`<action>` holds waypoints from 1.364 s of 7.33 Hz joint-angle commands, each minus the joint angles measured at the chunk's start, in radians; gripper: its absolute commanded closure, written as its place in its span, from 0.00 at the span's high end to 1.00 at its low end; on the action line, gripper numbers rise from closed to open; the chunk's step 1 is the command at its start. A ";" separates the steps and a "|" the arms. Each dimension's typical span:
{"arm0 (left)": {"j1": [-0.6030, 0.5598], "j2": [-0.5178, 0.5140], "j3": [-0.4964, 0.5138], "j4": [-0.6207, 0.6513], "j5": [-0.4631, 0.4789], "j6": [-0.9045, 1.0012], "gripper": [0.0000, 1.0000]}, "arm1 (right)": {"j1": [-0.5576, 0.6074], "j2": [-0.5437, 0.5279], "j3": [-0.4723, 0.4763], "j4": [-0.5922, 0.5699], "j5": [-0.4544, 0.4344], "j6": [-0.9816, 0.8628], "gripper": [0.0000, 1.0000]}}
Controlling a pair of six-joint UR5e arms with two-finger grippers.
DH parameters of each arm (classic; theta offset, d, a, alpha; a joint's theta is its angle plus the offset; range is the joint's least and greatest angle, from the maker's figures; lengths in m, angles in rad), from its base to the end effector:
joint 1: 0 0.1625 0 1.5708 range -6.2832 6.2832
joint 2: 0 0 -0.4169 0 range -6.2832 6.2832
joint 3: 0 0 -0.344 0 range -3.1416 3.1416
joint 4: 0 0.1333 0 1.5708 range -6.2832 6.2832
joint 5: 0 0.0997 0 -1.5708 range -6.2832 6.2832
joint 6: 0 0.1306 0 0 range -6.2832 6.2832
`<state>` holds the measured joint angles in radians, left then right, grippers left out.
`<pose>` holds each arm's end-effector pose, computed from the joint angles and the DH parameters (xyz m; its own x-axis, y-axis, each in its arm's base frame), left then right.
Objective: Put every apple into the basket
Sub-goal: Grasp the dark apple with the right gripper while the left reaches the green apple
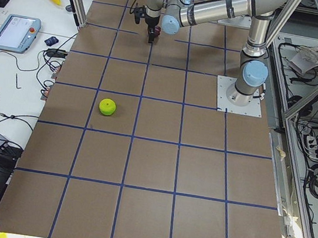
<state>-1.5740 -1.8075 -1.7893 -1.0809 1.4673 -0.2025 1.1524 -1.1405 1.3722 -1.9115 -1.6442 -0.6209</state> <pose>-0.1484 -0.5104 0.2902 -0.9750 -0.1944 0.1081 -0.1969 0.9803 -0.0132 -0.1397 -0.6186 0.3438 -0.9735 -0.1929 0.1226 -0.1998 0.9788 -0.0461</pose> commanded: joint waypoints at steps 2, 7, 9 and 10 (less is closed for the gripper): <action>0.300 0.005 0.027 -0.060 0.074 0.346 1.00 | 0.296 -0.116 0.039 0.196 0.079 0.327 1.00; 0.391 -0.267 0.426 -0.051 0.100 0.699 0.95 | 0.729 0.020 0.050 0.065 0.150 0.798 1.00; 0.413 -0.375 0.504 -0.059 0.122 0.709 0.97 | 0.760 0.097 0.061 -0.020 0.153 0.813 1.00; 0.440 -0.400 0.507 -0.059 0.122 0.715 1.00 | 0.763 0.125 0.068 -0.052 0.155 0.813 1.00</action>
<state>-1.1612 -2.1618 -1.3025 -1.1404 1.5858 0.4992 1.9059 -1.0562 1.4319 -1.9245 -1.4927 0.1852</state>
